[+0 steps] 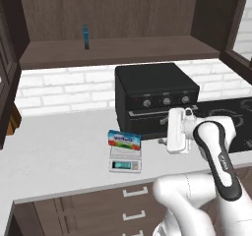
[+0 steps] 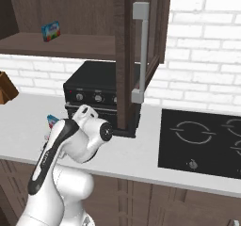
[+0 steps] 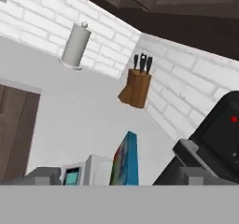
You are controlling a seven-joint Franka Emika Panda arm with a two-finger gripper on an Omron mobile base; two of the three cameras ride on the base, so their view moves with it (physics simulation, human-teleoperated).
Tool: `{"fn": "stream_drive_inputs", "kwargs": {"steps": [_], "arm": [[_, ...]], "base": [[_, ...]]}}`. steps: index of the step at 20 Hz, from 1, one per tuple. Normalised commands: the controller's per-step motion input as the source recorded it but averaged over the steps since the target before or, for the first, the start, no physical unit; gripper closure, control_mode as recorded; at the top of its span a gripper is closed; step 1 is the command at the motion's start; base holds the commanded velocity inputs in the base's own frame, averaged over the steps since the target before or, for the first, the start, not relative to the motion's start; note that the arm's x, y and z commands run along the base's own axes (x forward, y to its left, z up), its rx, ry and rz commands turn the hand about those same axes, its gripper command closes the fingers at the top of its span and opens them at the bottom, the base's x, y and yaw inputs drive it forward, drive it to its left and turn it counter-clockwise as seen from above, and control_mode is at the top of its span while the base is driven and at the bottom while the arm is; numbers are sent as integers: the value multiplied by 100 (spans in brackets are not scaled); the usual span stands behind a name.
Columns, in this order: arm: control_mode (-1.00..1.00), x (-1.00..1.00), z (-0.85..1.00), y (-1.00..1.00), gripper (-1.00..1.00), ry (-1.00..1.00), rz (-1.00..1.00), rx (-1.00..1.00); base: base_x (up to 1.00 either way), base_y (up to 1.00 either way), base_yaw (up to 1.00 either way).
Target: Pick the boxed food and place it on the digital scale for weighing, and close the cabinet.
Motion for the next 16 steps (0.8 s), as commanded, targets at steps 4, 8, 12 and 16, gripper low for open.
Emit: {"fn": "stream_drive_inputs", "kwargs": {"steps": [4,8,12,16], "arm": [[-100,-60,15,-60,-100,-32,0,6],[-100,-59,28,-77,-100,-35,0,11],[-100,-50,13,-73,-100,-31,0,20],[-100,-22,0,-67,-100,-25,0,24]], "base": [[0,0,0],[0,0,0],[0,0,0],[0,0,0]]}}
